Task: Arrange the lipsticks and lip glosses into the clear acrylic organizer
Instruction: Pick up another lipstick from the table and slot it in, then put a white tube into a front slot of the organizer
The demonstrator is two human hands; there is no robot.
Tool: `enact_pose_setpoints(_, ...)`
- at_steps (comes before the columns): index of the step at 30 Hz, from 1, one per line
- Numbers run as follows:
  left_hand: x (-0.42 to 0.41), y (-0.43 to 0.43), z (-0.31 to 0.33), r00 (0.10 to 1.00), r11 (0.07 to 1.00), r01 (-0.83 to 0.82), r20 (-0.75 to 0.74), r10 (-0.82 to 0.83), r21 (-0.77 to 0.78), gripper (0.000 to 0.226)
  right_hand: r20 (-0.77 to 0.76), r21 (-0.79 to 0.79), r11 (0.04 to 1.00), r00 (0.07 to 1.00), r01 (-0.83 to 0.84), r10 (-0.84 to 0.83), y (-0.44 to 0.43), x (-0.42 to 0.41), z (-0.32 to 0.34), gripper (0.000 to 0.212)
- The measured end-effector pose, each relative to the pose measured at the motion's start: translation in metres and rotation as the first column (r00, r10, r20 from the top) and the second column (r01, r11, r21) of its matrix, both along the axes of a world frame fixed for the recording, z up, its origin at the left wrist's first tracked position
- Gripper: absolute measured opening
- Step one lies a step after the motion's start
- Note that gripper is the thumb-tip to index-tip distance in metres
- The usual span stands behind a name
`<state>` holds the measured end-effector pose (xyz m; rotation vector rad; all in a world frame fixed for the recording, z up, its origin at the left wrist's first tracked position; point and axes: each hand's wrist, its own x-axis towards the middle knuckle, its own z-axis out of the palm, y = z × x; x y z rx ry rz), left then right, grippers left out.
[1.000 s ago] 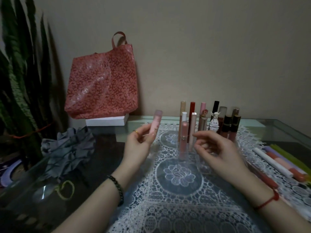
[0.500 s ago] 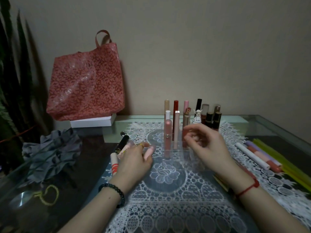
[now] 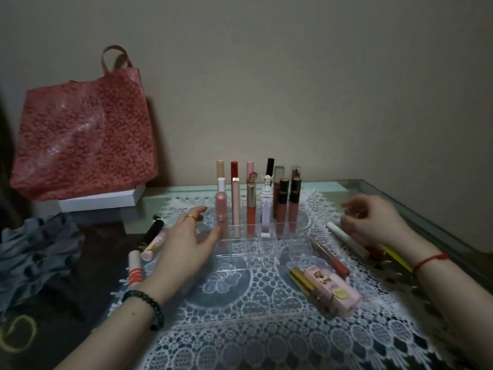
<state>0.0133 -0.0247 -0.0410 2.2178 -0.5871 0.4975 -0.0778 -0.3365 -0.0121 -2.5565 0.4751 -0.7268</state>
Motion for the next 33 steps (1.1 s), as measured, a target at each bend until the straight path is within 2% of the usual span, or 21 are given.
enact_pose_setpoints(2, 0.002, -0.007, -0.003, 1.0, 0.999, 0.008, -0.006, -0.008, -0.042, 0.053, -0.122, -0.092, 0.995, 0.992, 0.033, -0.044, -0.008, -0.006, -0.012, 0.022)
enact_pose_setpoints(6, 0.003, -0.012, -0.011, 0.999, 0.997, 0.049, -0.018, -0.05, -0.068, 0.051, -0.241, -0.167, 0.986, 0.969, 0.011, -0.051, -0.009, -0.012, -0.026, 0.022)
enact_pose_setpoints(12, 0.002, -0.013, -0.016, 0.992, 0.992, 0.094, -0.075, -0.101, -0.089, 0.051, -0.246, -0.335, 0.936, 0.949, 0.105, -0.195, -0.001, -0.007, -0.03, 0.023)
enact_pose_setpoints(15, 0.002, -0.013, -0.017, 0.99, 0.99, 0.108, -0.077, -0.115, -0.087, 0.049, -0.238, -0.338, 0.933, 0.949, 0.121, -0.209, 0.002, -0.005, -0.029, 0.02)
enact_pose_setpoints(19, 0.003, -0.013, -0.019, 0.988, 0.991, 0.109, -0.1, -0.117, -0.083, 0.051, -0.056, -0.183, 0.963, 0.975, 0.2, -0.213, 0.002, -0.009, -0.022, 0.019)
enact_pose_setpoints(22, 0.004, -0.012, -0.018, 0.988, 0.991, 0.102, -0.105, -0.111, -0.092, 0.052, 0.174, 0.153, 0.982, 0.976, 0.106, -0.132, 0.013, -0.014, -0.001, 0.016)
enact_pose_setpoints(24, 0.003, -0.013, -0.017, 0.989, 0.989, 0.099, -0.094, -0.11, -0.112, 0.052, 0.326, 0.346, 0.938, 0.941, -0.027, -0.093, 0.027, -0.016, 0.017, 0.014)
enact_pose_setpoints(29, -0.003, -0.016, -0.012, 0.994, 0.971, 0.099, -0.016, -0.105, -0.217, 0.041, 0.424, 0.492, 0.781, 0.89, -0.384, 0.171, 0.078, -0.009, 0.042, 0.02)
enact_pose_setpoints(33, -0.01, -0.016, -0.007, 0.993, 0.947, 0.121, 0.038, -0.115, -0.297, 0.032, 0.43, 0.476, 0.726, 0.851, -0.497, 0.301, 0.115, 0.007, 0.036, 0.013)
